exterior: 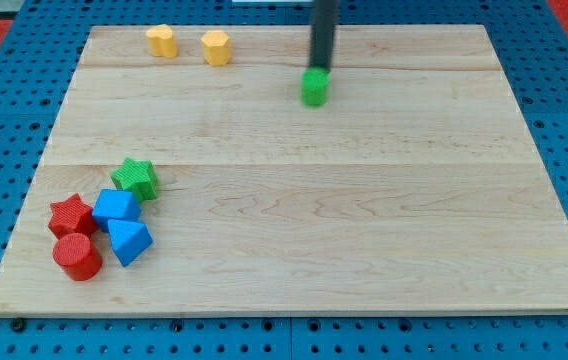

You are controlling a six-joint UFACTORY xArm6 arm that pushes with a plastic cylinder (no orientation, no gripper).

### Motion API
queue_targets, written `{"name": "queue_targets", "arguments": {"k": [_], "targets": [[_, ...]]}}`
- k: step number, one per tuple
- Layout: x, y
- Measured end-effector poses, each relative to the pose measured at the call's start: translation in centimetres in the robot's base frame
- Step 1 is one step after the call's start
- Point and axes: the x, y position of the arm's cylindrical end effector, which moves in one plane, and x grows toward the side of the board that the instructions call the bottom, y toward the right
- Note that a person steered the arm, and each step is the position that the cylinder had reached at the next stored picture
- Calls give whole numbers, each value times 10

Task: Push the green circle into the green star

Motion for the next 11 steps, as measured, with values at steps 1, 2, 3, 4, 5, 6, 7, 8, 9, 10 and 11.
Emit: {"name": "queue_targets", "arguments": {"k": [1,2,3,4,5,6,7,8,9,10,11], "targets": [[8,-21],[-19,-30],[-27,-27],[25,-5],[74,-80],[100,-106],[35,-91],[49,0],[117,-15],[148,-106],[125,-110]]}}
